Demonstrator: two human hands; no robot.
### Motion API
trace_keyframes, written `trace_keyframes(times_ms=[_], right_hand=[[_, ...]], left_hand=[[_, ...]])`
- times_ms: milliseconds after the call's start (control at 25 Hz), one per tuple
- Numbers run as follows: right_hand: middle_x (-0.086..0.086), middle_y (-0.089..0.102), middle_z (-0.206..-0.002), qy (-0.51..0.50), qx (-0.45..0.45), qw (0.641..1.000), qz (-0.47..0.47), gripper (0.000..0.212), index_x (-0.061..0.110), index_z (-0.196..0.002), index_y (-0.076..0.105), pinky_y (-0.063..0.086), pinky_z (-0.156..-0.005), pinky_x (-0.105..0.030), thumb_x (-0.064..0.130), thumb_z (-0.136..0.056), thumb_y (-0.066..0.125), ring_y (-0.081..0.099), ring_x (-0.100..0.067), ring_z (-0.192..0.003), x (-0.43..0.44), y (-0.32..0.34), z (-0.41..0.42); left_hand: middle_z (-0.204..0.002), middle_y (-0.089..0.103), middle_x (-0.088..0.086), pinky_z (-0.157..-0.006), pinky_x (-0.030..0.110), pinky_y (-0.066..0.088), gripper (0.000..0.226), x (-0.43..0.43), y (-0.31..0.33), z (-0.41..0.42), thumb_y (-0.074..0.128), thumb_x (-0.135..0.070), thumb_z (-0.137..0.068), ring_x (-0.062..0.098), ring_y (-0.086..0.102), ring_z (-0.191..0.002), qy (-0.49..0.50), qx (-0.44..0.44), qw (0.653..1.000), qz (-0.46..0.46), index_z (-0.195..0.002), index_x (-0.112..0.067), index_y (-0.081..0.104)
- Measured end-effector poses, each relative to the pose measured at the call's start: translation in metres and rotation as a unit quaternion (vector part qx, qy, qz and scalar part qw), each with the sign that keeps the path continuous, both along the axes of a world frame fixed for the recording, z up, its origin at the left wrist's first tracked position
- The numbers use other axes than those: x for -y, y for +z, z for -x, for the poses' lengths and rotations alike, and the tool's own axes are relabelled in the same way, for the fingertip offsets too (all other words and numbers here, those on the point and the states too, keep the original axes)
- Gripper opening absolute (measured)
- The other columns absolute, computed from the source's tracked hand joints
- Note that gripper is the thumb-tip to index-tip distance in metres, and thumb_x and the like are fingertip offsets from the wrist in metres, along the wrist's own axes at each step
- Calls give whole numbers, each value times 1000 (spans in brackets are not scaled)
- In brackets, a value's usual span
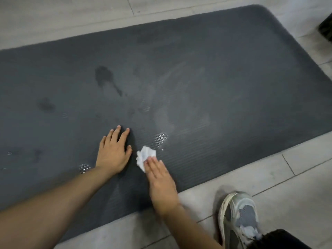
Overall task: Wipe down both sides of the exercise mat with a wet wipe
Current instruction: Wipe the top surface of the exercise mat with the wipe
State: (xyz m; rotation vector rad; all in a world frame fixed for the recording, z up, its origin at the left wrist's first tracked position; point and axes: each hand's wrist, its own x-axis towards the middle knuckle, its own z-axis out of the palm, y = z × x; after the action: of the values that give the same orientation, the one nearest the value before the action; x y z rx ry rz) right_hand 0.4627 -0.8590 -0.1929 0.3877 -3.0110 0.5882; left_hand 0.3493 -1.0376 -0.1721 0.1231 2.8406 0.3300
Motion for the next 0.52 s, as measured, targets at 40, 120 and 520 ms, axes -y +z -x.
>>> trace_keyframes(times_ms=[40, 120, 520], right_hand=[[-8, 48, -148, 109, -2, 994, -17, 55, 7, -140, 52, 30, -115, -38, 13, -86, 39, 35, -20, -143, 17, 2, -5], [-8, 45, -150, 215, 4, 975, -55, 57, 8, -143, 48, 27, -118, -38, 14, -88, 37, 36, -22, -142, -1, 2, 14], [-9, 35, -156, -131, 31, 991, 22, 58, 8, -145, 43, 16, -121, -37, -2, -89, 34, 31, -23, -145, -22, -3, 85]], left_hand=[[-168, 23, 10, -124, 51, 20, 65, 7, -2, -2, 53, -31, -101, 35, 22, -154, 0, -2, 1000, 1, -160, -21, 29], [-167, 26, 10, -124, 51, 21, 59, 23, -7, -6, 44, -28, -102, 35, 25, -153, -9, -27, 1000, -2, -159, -19, 32], [-158, 42, 11, -117, 52, 34, 63, 28, -17, -11, 36, -33, -90, 36, 40, -144, -5, -67, 998, 3, -149, -16, 48]])
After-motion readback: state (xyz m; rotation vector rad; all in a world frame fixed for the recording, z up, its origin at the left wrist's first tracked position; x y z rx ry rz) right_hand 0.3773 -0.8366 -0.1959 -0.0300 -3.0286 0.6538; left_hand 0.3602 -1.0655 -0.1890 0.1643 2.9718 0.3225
